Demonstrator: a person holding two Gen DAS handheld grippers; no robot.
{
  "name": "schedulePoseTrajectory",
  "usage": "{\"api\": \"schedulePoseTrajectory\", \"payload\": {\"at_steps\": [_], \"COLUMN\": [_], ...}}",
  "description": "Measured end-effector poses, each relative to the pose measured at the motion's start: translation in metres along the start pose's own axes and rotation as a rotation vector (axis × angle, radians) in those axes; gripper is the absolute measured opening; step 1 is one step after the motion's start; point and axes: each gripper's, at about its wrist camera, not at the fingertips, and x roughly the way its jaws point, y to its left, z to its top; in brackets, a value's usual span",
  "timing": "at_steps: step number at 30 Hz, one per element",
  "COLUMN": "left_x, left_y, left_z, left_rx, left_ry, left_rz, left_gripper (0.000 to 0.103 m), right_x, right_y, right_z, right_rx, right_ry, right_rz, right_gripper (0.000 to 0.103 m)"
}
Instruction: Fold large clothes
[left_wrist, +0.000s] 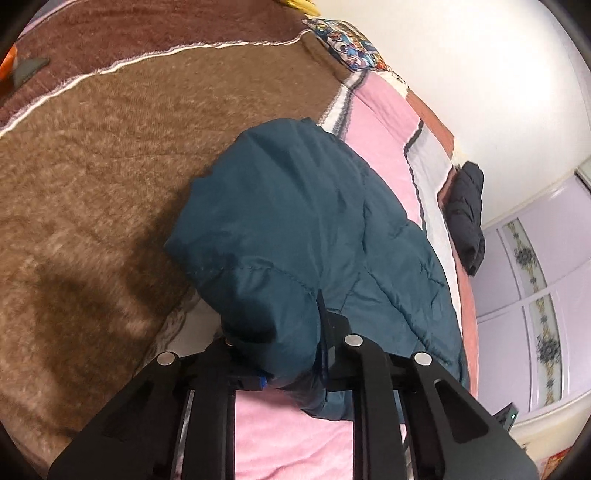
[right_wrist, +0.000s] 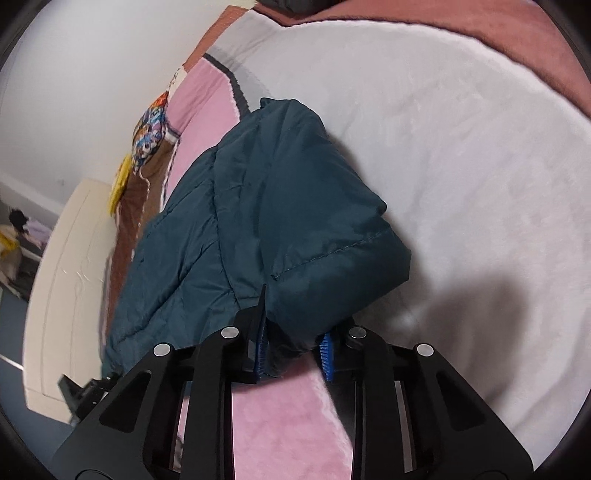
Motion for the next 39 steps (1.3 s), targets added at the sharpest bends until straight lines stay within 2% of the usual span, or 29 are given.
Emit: {"api": "schedulePoseTrajectory", "payload": {"at_steps": [7, 15, 22, 29, 35, 39], "left_x": [-0.029, -0.058, -0.067, -0.058, -0.053, -0.050], "left_y": [0.009, 0.037, 0.065, 0.063, 0.053, 0.054], "left_z": [-0.029, -0.071, -0.101, -0.114, -0.112, -0.113], "left_rx": [0.019, 0.010, -0.081, -0.094, -0.087, -0.127], "left_ry": [0.032, 0.058, 0.092, 0.090, 0.098, 0.096], "left_rz": [-0.017, -0.028, -0.026, 0.070, 0.145, 0.175], "left_gripper": [0.019, 0.019, 0.019, 0.024, 0.029, 0.035], "right_x": [-0.026, -0.060, -0.066, -0.053, -0.049, -0.046], "right_y": [-0.002, -0.011, -0.027, -0.031, -0.042, -0.044], "right_z": [-0.016, -0.061, -0.085, -0.086, -0.085, -0.081], "right_rx": [-0.032, -0.073, -0.070, -0.125, -0.115, -0.121], "right_ry": [0.022, 0.050, 0.092, 0.111, 0.143, 0.174], "right_rz": [-0.016, -0.045, -0.061, -0.094, -0.072, -0.077], "right_gripper": [0.023, 0.023, 0.024, 0.026, 0.028, 0.036]}}
